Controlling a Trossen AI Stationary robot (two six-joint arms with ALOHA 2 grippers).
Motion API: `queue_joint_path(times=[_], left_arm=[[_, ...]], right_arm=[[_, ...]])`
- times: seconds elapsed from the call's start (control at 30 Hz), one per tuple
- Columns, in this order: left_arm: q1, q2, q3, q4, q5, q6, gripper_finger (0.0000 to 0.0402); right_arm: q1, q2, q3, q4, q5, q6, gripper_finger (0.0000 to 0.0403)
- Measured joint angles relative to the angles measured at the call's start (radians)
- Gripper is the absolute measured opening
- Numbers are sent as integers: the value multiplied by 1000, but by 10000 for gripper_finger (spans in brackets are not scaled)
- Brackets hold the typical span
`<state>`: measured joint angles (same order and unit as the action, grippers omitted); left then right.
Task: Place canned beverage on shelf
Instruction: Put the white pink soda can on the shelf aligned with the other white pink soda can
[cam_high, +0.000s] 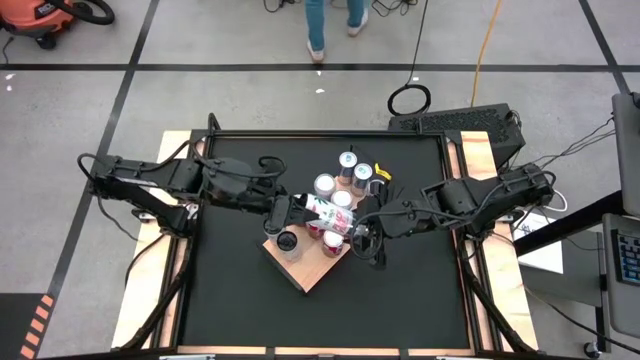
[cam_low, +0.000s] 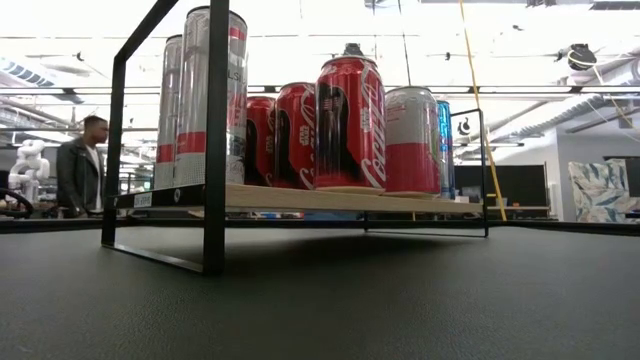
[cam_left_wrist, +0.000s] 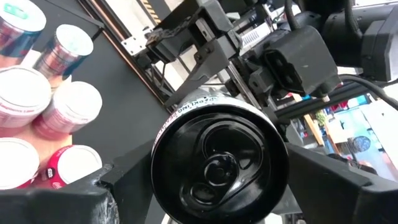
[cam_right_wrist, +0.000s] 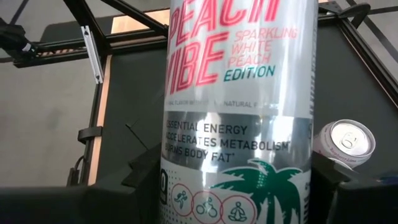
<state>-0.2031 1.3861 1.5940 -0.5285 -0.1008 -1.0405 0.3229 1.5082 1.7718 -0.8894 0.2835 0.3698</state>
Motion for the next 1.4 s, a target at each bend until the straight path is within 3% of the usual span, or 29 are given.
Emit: queue_joint_path(times=[0.17,0.47,0.7,1.17,1.4], left_arm=[[1,0,0,0,5,-1,323],[1,0,0,0,19,-19,263],[1,0,0,0,26,-20,255],[-3,0,0,-1,49,-55,253],[-17,-7,-1,-2,51,-54,253]], right_arm=[[0,0,0,-1,0,-6,235],[0,0,0,-1,-5,-12,235],[0,0,0,-2,-5,-16,239],[-1,-1,0,-35,-101,17,347],[-1,-1,0,-128,-172,45,376]])
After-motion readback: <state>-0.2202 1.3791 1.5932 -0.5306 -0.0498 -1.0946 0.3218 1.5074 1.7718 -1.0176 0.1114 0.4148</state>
